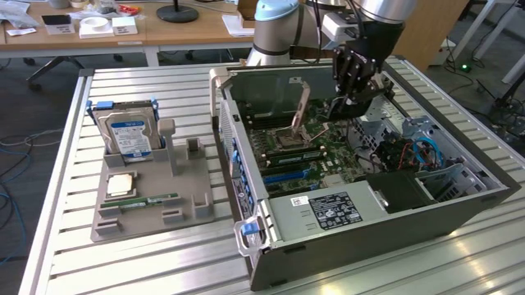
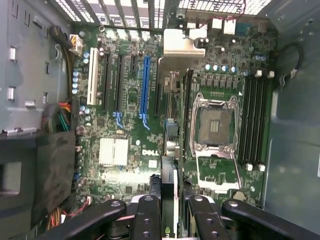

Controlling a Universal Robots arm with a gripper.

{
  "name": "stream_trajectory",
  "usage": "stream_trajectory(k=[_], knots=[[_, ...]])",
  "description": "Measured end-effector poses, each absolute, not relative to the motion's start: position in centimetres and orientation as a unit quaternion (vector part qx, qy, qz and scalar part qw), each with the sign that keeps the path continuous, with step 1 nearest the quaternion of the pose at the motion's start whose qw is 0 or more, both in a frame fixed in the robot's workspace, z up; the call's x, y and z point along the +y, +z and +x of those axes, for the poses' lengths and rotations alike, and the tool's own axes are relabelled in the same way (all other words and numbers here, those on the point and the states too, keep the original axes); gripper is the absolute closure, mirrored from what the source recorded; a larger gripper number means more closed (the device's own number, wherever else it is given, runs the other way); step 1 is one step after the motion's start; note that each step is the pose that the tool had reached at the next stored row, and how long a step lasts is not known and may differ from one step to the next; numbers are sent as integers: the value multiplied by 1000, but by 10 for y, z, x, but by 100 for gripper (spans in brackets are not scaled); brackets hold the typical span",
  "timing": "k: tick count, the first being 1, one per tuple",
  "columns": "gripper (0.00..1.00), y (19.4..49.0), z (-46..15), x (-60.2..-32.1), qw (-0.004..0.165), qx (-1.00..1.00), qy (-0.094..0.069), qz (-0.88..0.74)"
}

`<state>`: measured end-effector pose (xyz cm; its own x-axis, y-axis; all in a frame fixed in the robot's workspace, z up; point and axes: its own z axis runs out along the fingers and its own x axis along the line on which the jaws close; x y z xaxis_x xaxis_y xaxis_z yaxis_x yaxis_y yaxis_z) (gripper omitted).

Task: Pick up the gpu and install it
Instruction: 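Insert the gpu into the slot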

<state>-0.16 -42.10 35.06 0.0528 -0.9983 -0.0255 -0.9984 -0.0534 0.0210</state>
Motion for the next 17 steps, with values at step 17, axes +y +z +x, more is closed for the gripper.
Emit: stream_trajectory(k=[17], knots=[[74,345,-11,-421,1,696,16,-718]])
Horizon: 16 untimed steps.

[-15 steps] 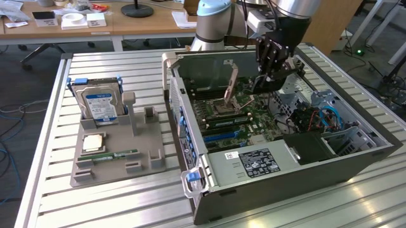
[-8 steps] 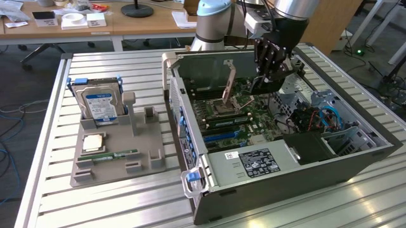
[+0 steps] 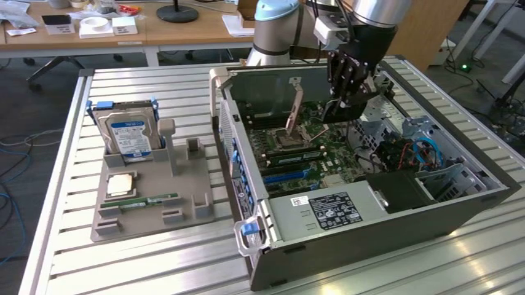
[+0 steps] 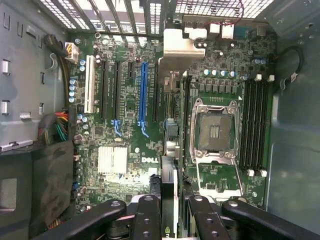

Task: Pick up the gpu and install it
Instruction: 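Insert the gpu into the slot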

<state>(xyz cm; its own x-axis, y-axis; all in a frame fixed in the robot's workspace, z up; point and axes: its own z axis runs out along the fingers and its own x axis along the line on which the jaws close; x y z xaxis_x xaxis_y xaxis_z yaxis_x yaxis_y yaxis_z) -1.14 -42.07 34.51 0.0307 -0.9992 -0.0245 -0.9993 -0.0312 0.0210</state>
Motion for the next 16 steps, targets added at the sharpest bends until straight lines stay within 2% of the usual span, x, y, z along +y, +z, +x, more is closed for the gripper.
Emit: stream_trajectory(k=[16], knots=[[74,338,-18,-421,1,698,16,-716]])
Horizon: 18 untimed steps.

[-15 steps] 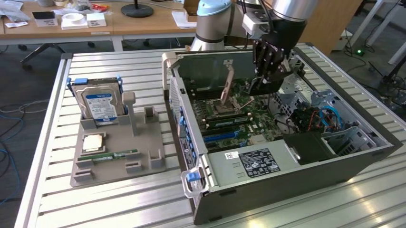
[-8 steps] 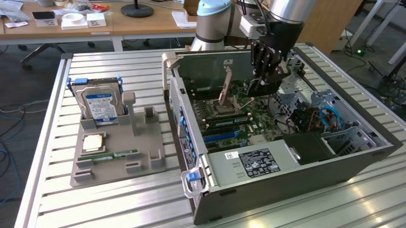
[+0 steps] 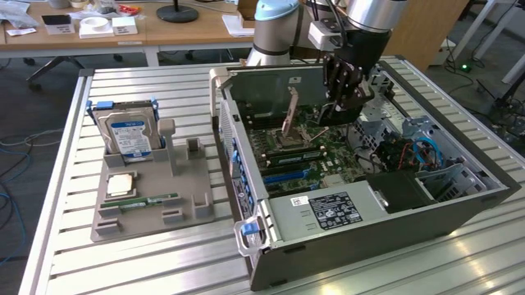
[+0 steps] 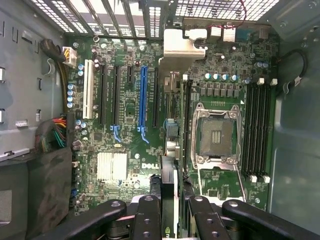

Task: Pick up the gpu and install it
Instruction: 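Insert the gpu into the slot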

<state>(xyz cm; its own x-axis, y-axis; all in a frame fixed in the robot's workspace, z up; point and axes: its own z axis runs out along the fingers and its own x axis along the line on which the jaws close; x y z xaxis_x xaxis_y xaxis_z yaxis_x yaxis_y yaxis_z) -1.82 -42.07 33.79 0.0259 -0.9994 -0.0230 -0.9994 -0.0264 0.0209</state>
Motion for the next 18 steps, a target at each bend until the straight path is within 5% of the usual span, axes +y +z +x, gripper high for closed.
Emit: stream_trajectory(k=[18], knots=[[74,335,-20,-425,2,698,14,-716]])
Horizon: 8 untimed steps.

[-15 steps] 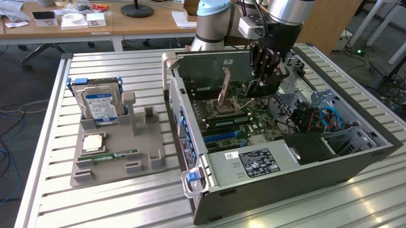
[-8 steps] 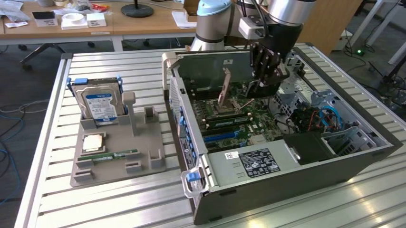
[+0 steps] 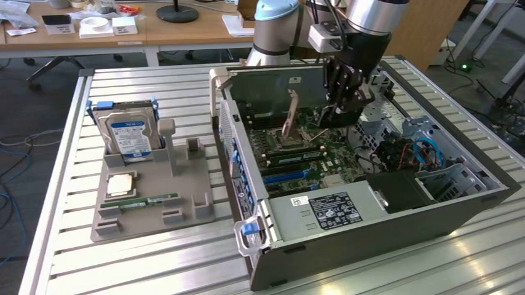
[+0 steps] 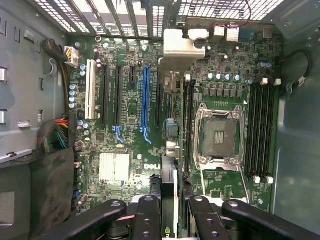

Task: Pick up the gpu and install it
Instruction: 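Insert the gpu into the slot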

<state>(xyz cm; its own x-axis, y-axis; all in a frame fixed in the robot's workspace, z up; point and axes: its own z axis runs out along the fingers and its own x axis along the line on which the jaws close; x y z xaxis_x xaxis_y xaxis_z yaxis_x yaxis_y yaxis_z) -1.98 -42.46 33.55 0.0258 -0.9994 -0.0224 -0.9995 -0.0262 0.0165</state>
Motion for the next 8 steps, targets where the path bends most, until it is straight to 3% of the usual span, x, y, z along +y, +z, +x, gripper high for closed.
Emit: stream_trajectory(k=[8], knots=[[74,328,-26,-425,12,698,3,-716]])
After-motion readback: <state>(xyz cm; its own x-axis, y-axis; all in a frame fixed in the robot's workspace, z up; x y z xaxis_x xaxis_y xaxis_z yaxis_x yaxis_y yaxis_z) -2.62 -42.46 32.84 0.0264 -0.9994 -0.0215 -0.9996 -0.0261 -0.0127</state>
